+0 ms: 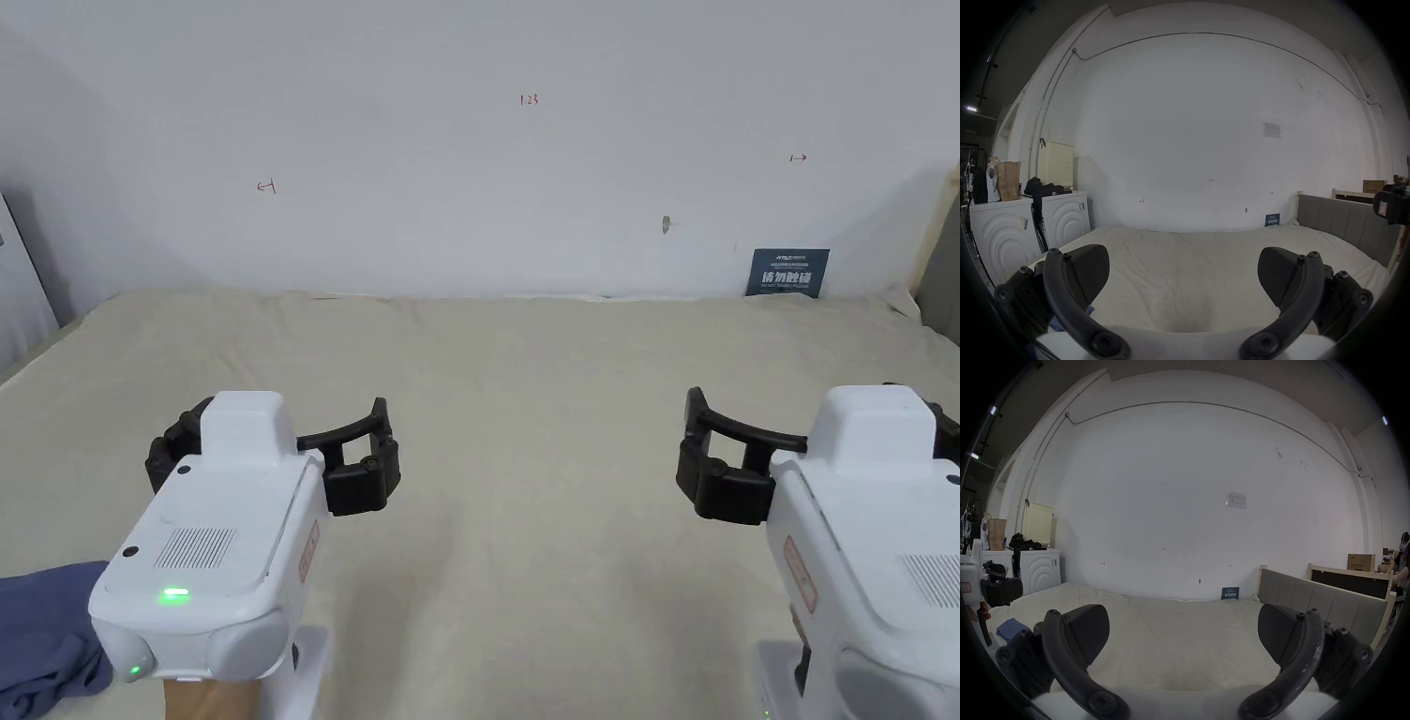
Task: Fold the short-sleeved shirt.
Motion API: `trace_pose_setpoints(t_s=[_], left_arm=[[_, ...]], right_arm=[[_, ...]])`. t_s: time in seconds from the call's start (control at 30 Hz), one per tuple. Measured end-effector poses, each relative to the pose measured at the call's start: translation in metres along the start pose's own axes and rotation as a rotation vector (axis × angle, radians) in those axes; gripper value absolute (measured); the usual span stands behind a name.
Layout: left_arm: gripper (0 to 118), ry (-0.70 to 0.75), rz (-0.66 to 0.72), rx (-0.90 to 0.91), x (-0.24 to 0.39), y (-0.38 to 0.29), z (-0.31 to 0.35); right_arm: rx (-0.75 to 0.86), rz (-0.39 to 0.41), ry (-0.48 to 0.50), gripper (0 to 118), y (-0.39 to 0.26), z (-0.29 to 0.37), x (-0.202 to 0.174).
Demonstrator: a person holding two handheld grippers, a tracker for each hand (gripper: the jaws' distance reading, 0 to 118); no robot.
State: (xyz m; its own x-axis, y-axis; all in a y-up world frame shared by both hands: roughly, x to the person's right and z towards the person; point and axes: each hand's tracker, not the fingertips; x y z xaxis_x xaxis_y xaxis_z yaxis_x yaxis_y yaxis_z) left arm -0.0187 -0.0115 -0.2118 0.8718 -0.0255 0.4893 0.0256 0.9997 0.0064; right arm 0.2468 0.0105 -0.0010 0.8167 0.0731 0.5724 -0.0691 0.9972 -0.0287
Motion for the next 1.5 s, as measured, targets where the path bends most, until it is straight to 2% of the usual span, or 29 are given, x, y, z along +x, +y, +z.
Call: trace_pose_setpoints(t_s=[0.97, 1.07, 1.17, 1.23, 1.37, 1.47, 1.5], left_arm=[[118, -0.008, 0.009, 0.007, -0.001, 0.003, 0.003], [118, -0.008, 0.014, 0.009, -0.001, 0.004, 0.004], [118, -0.012, 0.019, 0.009, -0.003, 0.005, 0.005], [118, -0.011, 0.018, 0.011, -0.003, 0.006, 0.006], [118, -0.011, 0.019, 0.013, -0.004, 0.008, 0.007], [118, -0.009, 0.019, 0.015, -0.004, 0.008, 0.007], [118, -0.009, 0.018, 0.016, -0.004, 0.008, 0.007]], right_arm=[[-0.003, -0.003, -0.006, 118, 0.003, 0.002, 0.0], [-0.061, -0.006, -0.022, 118, 0.006, 0.0, -0.002], [-0.169, -0.067, -0.104, 118, 0.009, -0.005, -0.003], [-0.285, -0.101, -0.048, 118, 0.014, -0.01, 0.001], [-0.533, -0.163, -0.178, 118, 0.023, -0.019, -0.002], [-0.598, -0.182, -0.179, 118, 0.023, -0.022, 0.002], [-0.572, -0.183, -0.162, 118, 0.023, -0.022, 0.002]])
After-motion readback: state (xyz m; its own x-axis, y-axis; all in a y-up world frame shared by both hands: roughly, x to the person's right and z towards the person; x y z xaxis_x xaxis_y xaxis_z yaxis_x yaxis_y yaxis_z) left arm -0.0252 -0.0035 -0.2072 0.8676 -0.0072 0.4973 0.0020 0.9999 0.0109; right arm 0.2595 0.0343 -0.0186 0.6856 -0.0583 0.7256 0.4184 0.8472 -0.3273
